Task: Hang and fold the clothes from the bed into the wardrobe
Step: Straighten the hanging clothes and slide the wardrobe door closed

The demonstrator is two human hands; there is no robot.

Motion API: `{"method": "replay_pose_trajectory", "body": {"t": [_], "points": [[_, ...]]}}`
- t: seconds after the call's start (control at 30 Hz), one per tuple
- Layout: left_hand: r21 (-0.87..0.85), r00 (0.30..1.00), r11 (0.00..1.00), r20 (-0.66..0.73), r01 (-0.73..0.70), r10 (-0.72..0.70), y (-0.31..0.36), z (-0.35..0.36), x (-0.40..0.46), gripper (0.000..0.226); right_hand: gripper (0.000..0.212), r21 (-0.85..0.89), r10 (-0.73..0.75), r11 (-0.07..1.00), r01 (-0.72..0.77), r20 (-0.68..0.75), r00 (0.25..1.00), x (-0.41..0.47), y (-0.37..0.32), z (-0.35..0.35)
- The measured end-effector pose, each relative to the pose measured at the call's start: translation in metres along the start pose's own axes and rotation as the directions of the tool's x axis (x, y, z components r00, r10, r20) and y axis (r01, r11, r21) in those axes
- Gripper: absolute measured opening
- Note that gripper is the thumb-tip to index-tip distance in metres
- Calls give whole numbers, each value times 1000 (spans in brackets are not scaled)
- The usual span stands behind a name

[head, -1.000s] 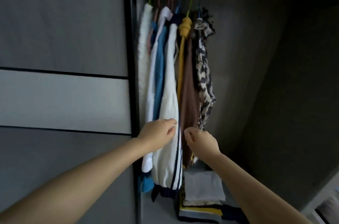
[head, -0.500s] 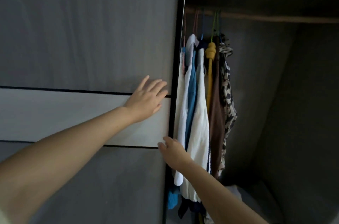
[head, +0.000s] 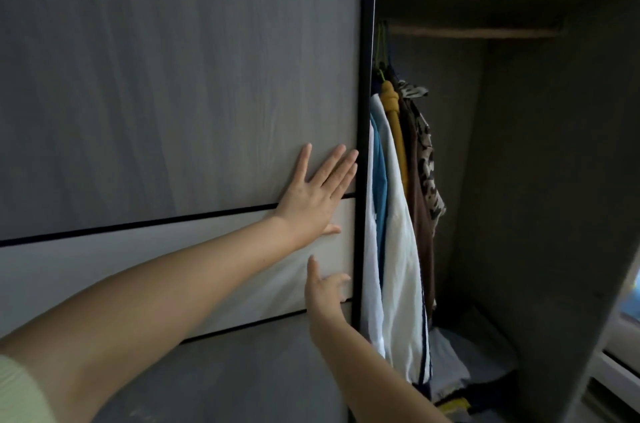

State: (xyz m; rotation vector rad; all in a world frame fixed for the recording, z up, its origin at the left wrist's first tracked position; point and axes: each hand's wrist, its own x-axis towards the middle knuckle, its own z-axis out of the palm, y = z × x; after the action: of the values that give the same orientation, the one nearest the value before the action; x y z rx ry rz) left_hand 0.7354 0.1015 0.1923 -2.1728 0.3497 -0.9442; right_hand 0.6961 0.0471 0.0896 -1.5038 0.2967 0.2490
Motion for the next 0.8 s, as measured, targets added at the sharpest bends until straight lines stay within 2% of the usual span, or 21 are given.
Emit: {"method": "replay_pose_trajectory", "body": {"t": [0.07, 0.2, 0.3, 0.37, 0.43, 0.57, 0.67, 0.8], "points": [[-18, 999, 999, -31, 33, -34, 2, 5, 2, 117, 95, 27, 28, 999, -26, -71, 997, 8, -11, 6], [-61, 997, 997, -68, 42, -46, 9, 8, 7, 118, 86, 25, -27, 999, 30, -139, 990, 22, -13, 8], [-72, 996, 997, -76, 38, -43, 14, 6, 13, 117, 90, -39, 76, 996, -84, -160, 984, 30, -17, 3], [-64, 995, 997, -92, 35, -40, 19, 5, 21, 115, 95, 21, 123, 992, -122, -178, 976, 35, -24, -6], [-50, 993, 998, -109, 36, -41, 24, 3, 30, 115, 100, 115, 114, 989, -94, -183, 977, 37, -29, -15], [-34, 991, 999, -128, 31, -35, 47, -3, 55, 116, 96, 68, 8, 998, 7, -212, 977, 48, -26, -48], [-40, 992, 999, -125, 20, -24, 68, -8, 78, 115, 102, 93, 66, 995, -46, -219, 973, 60, -29, -76], [-42, 992, 999, -119, 25, -30, 100, -17, 115, 114, 104, 100, 56, 994, -32, -240, 969, 83, -36, -121]]}}
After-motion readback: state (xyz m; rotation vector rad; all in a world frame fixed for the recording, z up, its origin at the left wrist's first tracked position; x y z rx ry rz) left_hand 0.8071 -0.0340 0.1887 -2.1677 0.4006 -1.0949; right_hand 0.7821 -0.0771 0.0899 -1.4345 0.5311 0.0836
